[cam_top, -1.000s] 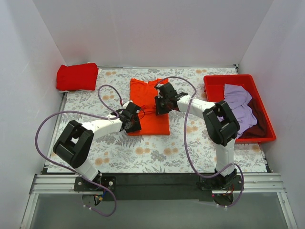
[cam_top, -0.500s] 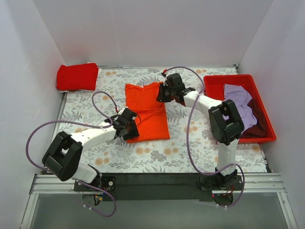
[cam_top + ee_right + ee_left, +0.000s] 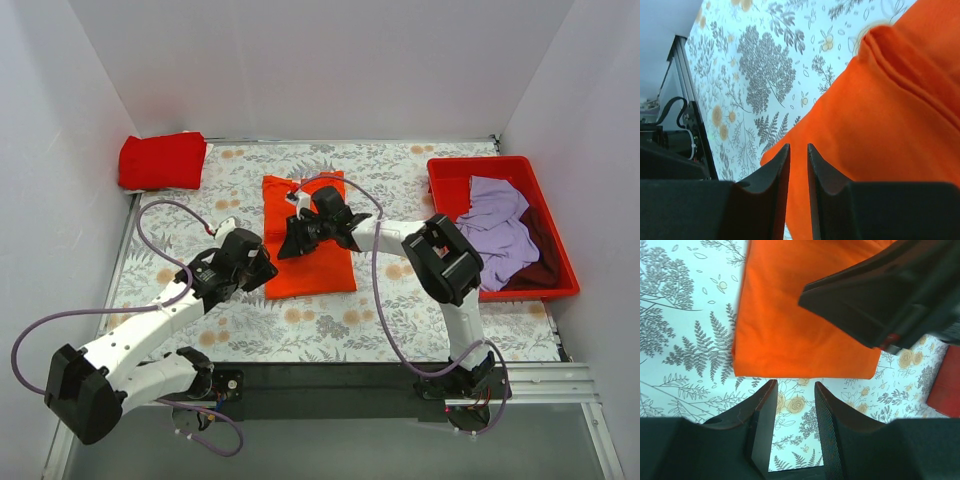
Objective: Fold and stack the t-shirts
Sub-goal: Fold the tshirt
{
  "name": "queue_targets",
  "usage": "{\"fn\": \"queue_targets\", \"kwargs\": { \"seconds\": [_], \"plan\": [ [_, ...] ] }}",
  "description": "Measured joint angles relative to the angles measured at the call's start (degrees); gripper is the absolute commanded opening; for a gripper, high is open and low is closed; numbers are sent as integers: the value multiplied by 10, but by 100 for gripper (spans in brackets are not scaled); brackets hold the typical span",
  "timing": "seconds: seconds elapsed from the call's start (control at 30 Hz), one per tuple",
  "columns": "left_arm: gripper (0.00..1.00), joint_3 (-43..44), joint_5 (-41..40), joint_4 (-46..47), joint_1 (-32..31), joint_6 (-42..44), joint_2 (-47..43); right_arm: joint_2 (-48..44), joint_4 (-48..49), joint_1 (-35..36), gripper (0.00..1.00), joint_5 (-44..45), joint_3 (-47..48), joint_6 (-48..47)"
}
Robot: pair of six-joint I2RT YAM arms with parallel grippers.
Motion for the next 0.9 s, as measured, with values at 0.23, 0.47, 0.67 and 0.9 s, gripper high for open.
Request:
{"fn": "queue_targets", "kwargs": {
  "seconds": [0.23,0.47,0.67,0.9],
  "plan": [
    [34,0,-17,-39,0,-7,-27,112,6,-2,27,-28,67,4],
    [34,-28,-11,-33,0,-7,-28,183,13,-36,27,-32,169,28],
    [34,-36,3,-20,0,-7,-17,190,21,-89,28,-30,188,47],
    [34,-37,14,5,0,-7,-6,119,36,-126,28,-41,93,50]
  ]
}}
